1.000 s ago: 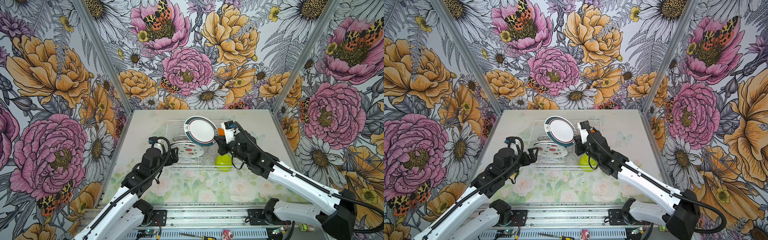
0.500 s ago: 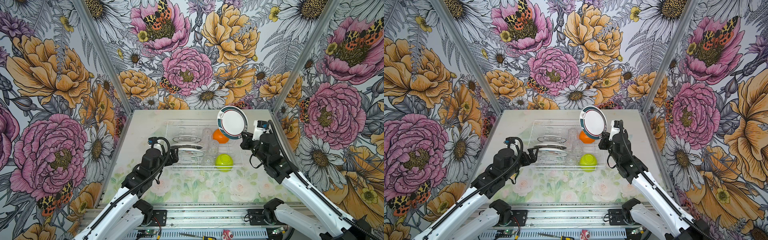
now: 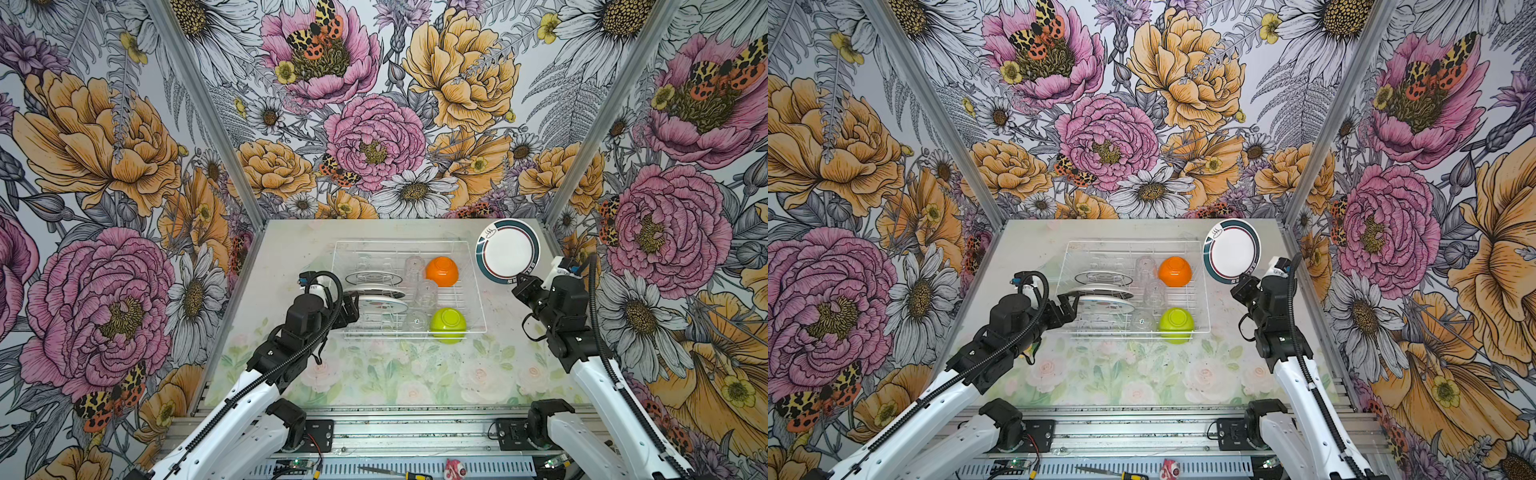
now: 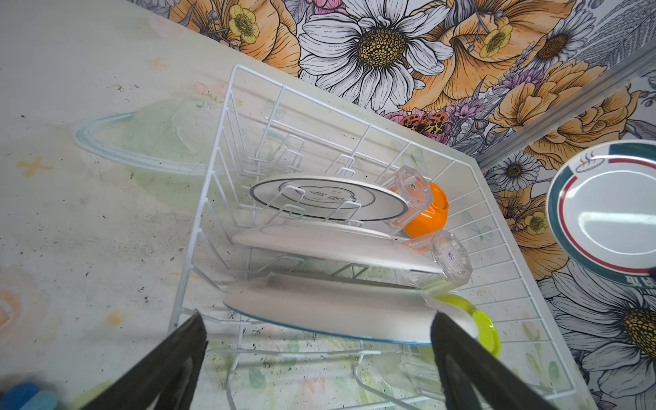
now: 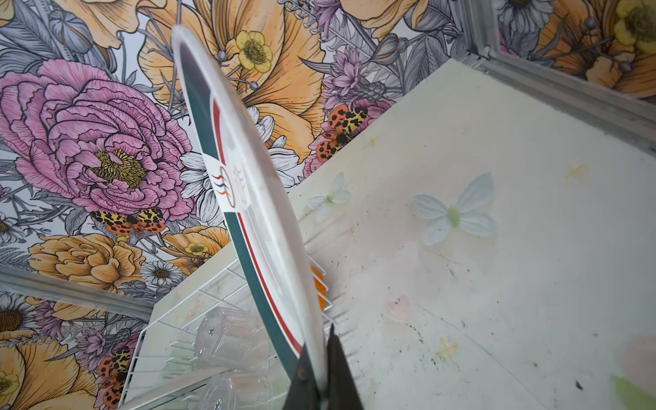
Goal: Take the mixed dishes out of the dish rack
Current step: 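Carry the plate beside the rack and lower it onto the table, then open the right gripper to release the plate flat on the table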
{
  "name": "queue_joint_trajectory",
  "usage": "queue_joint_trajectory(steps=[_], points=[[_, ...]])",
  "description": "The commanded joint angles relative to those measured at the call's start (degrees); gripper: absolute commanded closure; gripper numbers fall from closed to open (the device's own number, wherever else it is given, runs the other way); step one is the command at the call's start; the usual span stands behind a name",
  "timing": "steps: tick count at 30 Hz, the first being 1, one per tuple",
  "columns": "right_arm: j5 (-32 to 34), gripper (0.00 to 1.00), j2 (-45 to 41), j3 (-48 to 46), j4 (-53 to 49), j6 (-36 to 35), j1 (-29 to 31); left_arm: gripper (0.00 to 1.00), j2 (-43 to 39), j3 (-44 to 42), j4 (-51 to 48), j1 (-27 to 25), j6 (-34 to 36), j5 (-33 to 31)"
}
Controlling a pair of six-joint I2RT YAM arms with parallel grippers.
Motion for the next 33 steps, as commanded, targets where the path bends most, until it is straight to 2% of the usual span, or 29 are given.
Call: queue_joint_trajectory(steps=[1, 14, 24, 33], points=[[-3.39, 1.0, -0.65, -1.15, 2.32, 6.43, -2.87, 0.01, -0.27, -0.49, 1.37, 0.6, 0.41, 1.01], [-7.5, 1.0, 4.46, -6.53, 2.74, 14.96, -11.54, 0.01, -1.42, -0.72, 1.13, 0.69, 0.65, 1.02], [-10.91, 1.0, 9.65, -8.72, 5.62, 17.72, -13.58, 0.01, 2.0, 0.52, 4.22, 0.72, 0.68, 2.74], [-17.34, 1.0, 18.63, -11.75, 16.38, 20.7, -15.18, 0.01, 1.59, -0.17, 12.44, 0.64, 1.99, 12.05]])
